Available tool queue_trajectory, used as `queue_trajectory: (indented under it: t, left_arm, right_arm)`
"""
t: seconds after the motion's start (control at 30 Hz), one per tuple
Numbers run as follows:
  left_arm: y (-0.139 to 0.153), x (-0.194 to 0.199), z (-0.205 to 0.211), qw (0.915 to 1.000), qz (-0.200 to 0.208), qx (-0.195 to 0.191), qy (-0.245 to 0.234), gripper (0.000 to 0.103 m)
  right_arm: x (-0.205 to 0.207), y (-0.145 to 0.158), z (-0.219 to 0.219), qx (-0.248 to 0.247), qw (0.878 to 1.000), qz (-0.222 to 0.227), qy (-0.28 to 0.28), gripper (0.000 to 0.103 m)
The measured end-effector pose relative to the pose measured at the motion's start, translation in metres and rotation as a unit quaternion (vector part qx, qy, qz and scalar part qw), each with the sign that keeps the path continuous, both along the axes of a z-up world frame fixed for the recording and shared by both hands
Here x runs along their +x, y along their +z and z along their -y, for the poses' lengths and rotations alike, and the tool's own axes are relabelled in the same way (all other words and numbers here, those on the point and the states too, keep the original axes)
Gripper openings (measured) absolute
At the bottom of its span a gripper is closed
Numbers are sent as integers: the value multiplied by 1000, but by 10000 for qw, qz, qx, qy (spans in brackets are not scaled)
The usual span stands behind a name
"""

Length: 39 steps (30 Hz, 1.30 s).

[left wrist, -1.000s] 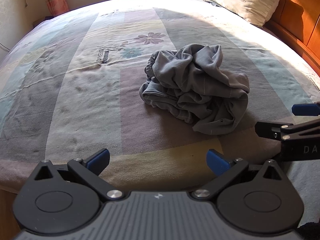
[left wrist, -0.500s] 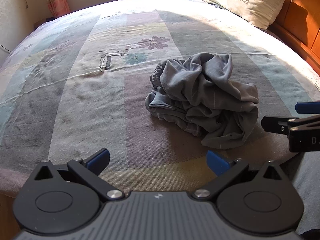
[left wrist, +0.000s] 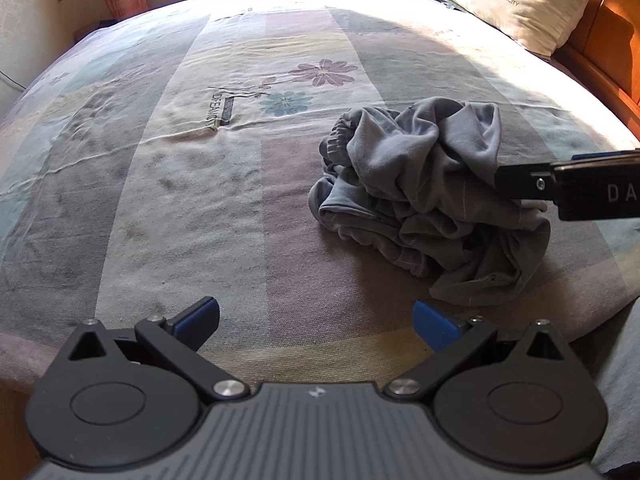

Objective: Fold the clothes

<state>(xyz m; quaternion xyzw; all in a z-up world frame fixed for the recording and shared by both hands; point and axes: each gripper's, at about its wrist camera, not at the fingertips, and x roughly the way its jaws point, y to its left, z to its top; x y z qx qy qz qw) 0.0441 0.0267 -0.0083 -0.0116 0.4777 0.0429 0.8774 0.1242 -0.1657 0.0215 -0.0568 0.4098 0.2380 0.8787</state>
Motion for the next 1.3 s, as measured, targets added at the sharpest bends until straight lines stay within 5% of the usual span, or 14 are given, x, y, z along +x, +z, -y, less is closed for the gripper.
queue_trajectory:
  t: [0.27, 0.7, 0.97, 1.13, 1.3]
  left_arm:
    - [-6, 6, -12, 9997, -81, 41, 235, 102]
    - [-6, 14, 9, 9998, -98, 150, 19, 102]
    - [-5, 16, 11, 9998, -121, 172, 68, 102]
    - [-4, 13, 9, 9997, -123, 190, 128, 102]
    - [-3, 15, 8, 9996, -117, 210, 139, 102]
  right_arm:
    - [27, -20, -14, -281, 9995, -99, -72, 103]
    - [48, -59, 115, -54, 9880, -445, -1476, 103]
    - [49, -42, 90, 376, 9951, -399, -827, 103]
    - [66, -58, 65, -116, 9956, -373, -851, 103]
    - [72, -73, 112, -673, 9823, -253, -1727, 103]
